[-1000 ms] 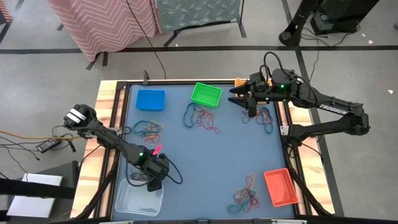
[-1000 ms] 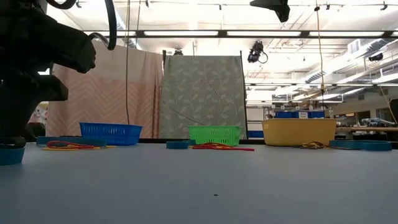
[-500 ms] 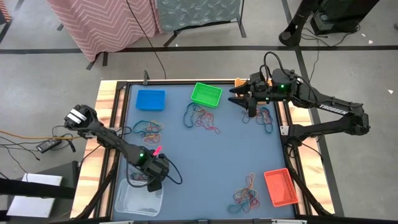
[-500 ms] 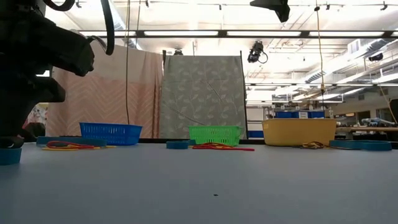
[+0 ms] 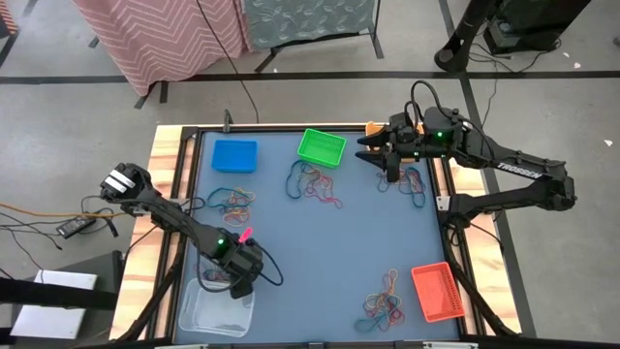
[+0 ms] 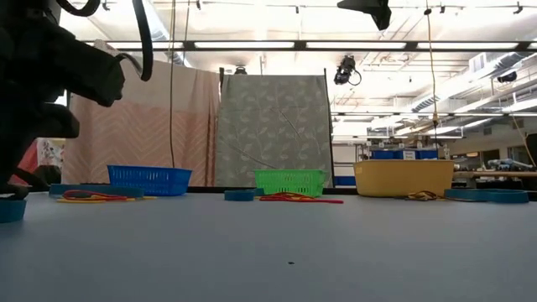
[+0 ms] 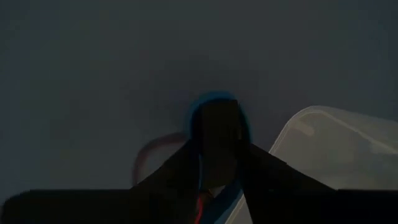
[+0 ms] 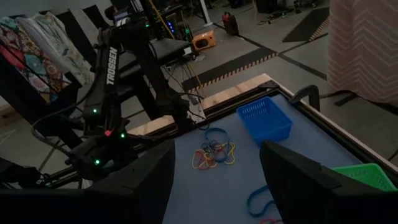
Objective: Sort rubber bands into baskets
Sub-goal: Put the black rubber band into the yellow bin
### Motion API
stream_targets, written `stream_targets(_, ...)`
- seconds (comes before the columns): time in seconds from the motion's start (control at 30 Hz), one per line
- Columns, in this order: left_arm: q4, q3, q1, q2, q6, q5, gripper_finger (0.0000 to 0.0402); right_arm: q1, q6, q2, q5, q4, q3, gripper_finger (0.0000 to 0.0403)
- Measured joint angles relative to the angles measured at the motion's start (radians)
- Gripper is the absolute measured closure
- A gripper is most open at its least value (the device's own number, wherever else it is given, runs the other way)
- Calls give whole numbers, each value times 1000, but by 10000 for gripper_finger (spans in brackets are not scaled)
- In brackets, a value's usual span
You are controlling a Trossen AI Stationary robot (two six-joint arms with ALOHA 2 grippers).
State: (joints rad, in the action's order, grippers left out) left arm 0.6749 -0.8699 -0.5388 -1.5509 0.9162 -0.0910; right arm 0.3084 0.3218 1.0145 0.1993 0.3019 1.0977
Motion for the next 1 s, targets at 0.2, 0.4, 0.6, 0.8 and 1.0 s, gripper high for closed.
stream_targets(0.2,54,-44,0,0,-3,42,332,0,0,0,0,0,0,156)
stream_targets(0.4,105,-94,0,0,-52,41,392,0,0,0,0,0,0,156)
stream_targets(0.6,206,-164,7,0,-101,43,398,0,-2,0,0,0,0,156)
stream_targets(0.8,258,-206,38,1,-163,53,399,0,-3,0,0,0,0,156)
stream_targets(1.0,242,-206,48,1,-149,70,382,0,7,0,0,0,0,156)
